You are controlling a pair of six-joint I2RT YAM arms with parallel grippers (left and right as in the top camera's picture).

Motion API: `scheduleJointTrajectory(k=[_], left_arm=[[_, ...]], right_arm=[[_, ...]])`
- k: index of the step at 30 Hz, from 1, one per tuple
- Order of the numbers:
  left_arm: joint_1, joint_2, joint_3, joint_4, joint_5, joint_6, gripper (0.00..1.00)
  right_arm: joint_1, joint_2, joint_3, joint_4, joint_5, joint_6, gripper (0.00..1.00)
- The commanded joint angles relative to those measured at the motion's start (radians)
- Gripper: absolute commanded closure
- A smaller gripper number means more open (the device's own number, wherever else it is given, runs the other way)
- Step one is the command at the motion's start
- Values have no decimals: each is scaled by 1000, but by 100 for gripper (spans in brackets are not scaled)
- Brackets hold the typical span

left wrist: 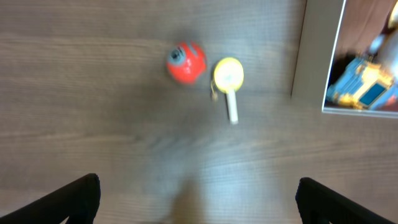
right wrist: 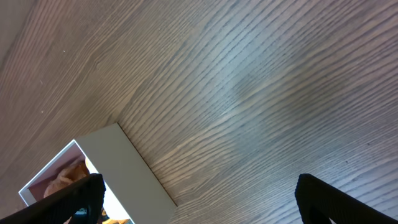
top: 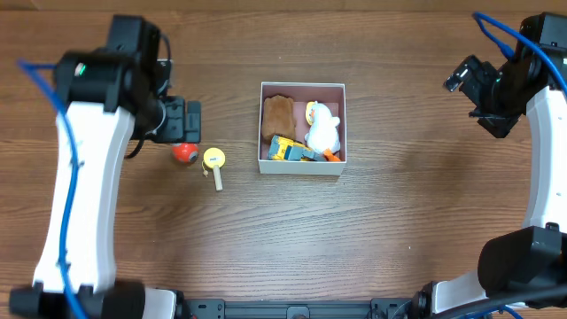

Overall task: Pack container
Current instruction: 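Move the left gripper to the red ball and grasp it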

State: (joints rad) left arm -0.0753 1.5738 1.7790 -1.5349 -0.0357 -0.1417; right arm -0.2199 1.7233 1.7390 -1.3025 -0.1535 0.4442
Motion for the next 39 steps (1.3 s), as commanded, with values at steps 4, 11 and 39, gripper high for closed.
scheduleJointTrajectory(k=[4,11,39], left_arm=[[57,47,-356,278,34,-82,5],[69,125,-451,447,80,-98,9],[68,388,-296,428,-65,4,63]], right_arm=[[3,-16,14,-1,-5,-8,0],[3,-16,14,-2,-5,-8,0],[4,-16,14,-19,32,-8,0]])
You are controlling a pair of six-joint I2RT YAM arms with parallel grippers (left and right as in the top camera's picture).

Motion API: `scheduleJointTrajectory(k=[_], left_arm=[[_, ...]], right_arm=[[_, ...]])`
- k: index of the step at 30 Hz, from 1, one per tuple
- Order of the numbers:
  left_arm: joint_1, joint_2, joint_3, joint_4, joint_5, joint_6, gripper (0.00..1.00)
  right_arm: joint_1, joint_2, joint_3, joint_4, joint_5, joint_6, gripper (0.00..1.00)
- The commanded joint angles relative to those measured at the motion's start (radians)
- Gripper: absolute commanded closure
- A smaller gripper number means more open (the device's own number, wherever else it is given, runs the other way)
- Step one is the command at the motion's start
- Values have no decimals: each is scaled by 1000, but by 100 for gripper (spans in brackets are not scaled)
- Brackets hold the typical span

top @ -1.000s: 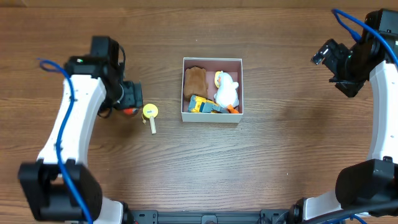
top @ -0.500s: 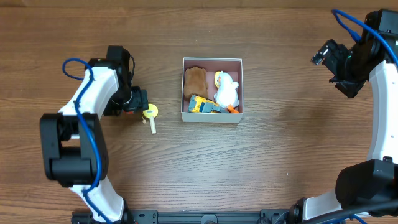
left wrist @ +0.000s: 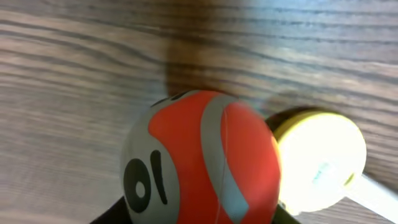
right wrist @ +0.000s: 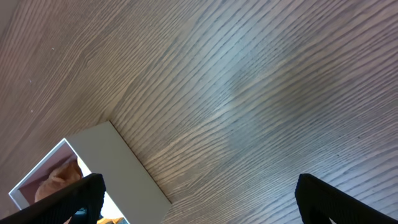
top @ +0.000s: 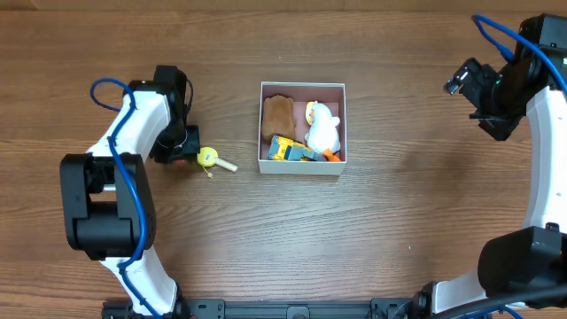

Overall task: Pack container
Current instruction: 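Move the left gripper to the red ball and grasp it, then place the red ball into the box on the brown plush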

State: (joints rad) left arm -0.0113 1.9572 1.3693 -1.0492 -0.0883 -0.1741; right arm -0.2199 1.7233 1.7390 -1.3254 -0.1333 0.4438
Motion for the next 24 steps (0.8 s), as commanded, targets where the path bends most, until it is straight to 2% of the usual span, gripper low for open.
scheduleJointTrajectory(k=[1,3,6,10,16,20,24], left_arm=[[2,4,151,-87,-12,48,67],[-1,4,251,-159,-2,56,69],[-20,4,428,-263,109,83,72],[-95,4,583,-309,247,111,71],[-298,7,629,-221,253,194,63],[-433,31,629,-118,208,197,59],[-497,91,629,-34,209,196,57]], right_arm=[[4,-16,14,5,12,-7,0],[3,-16,14,6,12,-7,0],[3,-16,14,5,12,-7,0],[3,-16,14,6,12,-7,0],[3,-16,14,6,13,-7,0],[3,-16,14,4,12,-7,0],[4,-16,14,-4,12,-7,0]])
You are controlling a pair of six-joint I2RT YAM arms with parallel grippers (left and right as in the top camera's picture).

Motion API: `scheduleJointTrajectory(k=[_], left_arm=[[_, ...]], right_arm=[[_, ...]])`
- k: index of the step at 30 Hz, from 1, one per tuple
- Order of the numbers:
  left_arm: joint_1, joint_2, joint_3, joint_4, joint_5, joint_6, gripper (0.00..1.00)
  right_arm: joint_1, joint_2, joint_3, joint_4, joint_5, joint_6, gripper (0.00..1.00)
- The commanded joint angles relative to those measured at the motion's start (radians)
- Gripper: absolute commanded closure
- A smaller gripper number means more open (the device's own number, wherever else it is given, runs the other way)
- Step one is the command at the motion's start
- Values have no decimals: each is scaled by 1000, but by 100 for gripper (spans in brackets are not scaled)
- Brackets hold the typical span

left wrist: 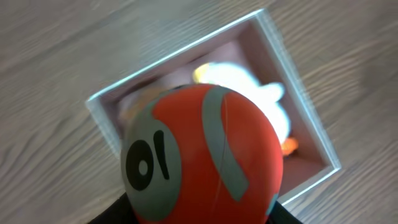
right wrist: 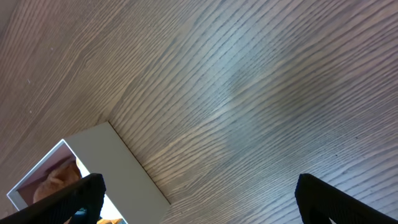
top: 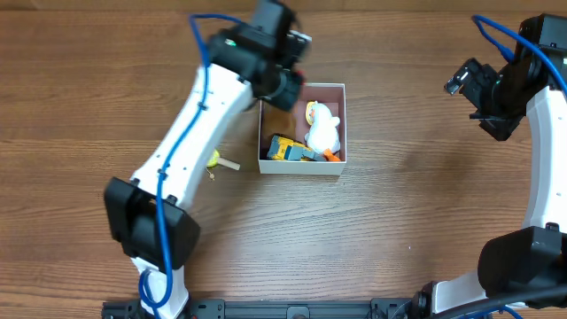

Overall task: Pack container
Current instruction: 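Place the red ball into the box on the brown plush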

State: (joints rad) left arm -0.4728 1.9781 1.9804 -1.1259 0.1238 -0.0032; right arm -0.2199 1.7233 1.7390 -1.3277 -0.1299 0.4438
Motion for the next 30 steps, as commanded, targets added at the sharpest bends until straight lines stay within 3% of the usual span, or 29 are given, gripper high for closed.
scheduleJointTrajectory(k=[1,6,8,10,11,12,14,17,25,28,30], left_arm=[[-42,88,18,53,-3,22,57],[-50,207,18,80,2,14,59],[-50,238,18,80,4,13,54],[-50,240,18,69,4,2,44],[-50,235,19,59,2,1,30],[-50,231,20,52,-1,0,23],[-48,218,31,31,-5,1,18],[-37,187,74,-18,-13,0,0],[3,64,258,-217,-61,5,0],[30,8,272,-315,-66,43,0],[70,-11,272,-417,-164,114,0]], right_arm=[[4,-16,14,-5,9,-7,0],[3,-16,14,-13,31,-7,0],[3,-16,14,-13,32,-7,0],[3,-16,14,-13,32,-7,0],[3,-16,14,-13,32,-7,0],[3,-16,14,-12,32,-7,0],[3,-16,14,-11,32,-7,0],[3,-16,14,-9,32,-7,0],[3,-16,14,-10,32,-7,0],[3,-16,14,-10,32,-7,0],[3,-16,14,-10,32,-7,0]])
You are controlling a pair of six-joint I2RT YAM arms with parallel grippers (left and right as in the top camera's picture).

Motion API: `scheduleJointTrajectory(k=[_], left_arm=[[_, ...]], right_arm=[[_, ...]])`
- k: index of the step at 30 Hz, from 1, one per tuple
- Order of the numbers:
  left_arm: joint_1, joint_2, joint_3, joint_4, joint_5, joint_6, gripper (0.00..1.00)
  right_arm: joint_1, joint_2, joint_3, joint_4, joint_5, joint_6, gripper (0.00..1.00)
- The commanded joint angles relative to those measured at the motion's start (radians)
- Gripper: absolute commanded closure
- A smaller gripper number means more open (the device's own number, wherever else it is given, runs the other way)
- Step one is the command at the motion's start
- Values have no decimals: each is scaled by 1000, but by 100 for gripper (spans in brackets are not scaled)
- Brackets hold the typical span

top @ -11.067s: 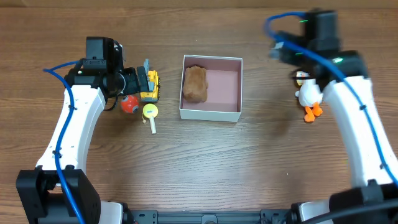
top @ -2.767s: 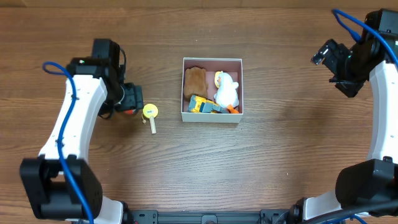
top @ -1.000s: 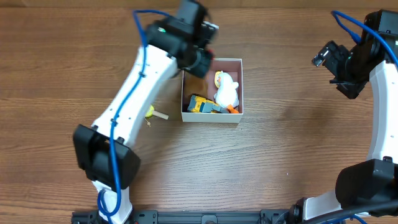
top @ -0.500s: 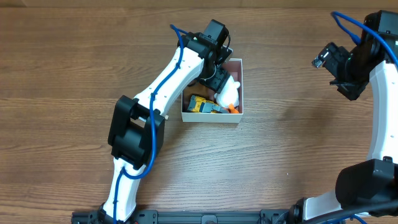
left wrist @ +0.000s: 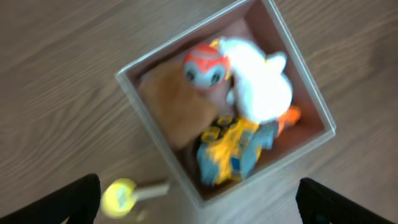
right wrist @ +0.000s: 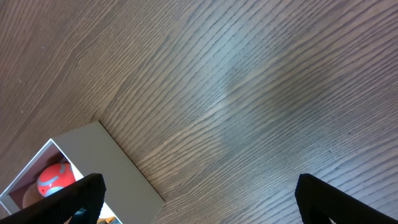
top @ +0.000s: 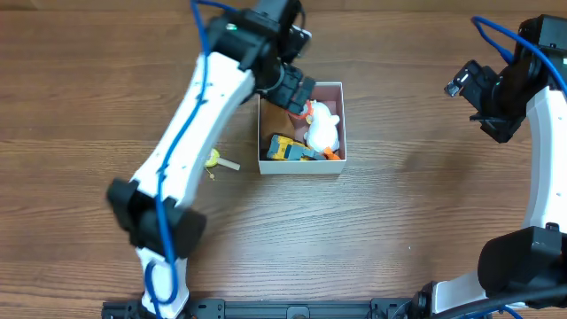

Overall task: Pack container
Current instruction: 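Place the red ball into the box on the brown plush, then grasp the yellow lollipop toy by its stick with the left gripper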

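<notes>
The white box [left wrist: 158,152] holds a brown plush [left wrist: 177,109], a white duck [left wrist: 261,87], a yellow and blue toy truck [left wrist: 233,149] and the red and grey ball [left wrist: 204,65], which lies between the plush and the duck. My left gripper [left wrist: 199,208] hangs open and empty above the box [top: 301,167]. The ball [right wrist: 53,180] also shows in the right wrist view. A yellow round toy with a white handle [top: 215,159] lies on the table left of the box. My right gripper [right wrist: 199,208] is open, far to the right.
The wooden table [top: 399,230] carries nothing else in view. The left arm [top: 190,133] stretches diagonally from the near left across to the box. The right arm [top: 540,133] stands along the right edge.
My left gripper was shut on the red ball over the box; now it is open and the ball lies inside the box. The right arm has not moved.
The red ball and the yellow toy lay left of the box with my left gripper open above them. Then the gripper was down around the ball. Then it held the ball over the box. Now the ball rests in the box.
</notes>
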State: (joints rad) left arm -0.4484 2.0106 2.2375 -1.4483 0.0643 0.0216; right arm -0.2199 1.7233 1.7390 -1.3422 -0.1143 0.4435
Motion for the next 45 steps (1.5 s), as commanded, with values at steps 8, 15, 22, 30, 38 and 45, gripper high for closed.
scheduleJointTrajectory(k=[8,15,22,30,38,45], left_arm=[[253,-36,-240,-144,-24,-191,11],[257,-36,-578,39,90,-398,17],[225,-36,-783,244,113,-747,46],[225,-36,-896,386,55,-974,43],[225,-36,-921,446,-45,-1074,49],[225,-36,-977,519,-46,-1100,69]], right_arm=[[4,-16,14,5,16,-6,0],[4,-16,14,8,16,-6,0],[3,-16,14,2,21,-7,0],[3,-16,14,1,27,-7,0],[3,-16,14,0,27,-7,0],[3,-16,14,-7,27,-7,0]])
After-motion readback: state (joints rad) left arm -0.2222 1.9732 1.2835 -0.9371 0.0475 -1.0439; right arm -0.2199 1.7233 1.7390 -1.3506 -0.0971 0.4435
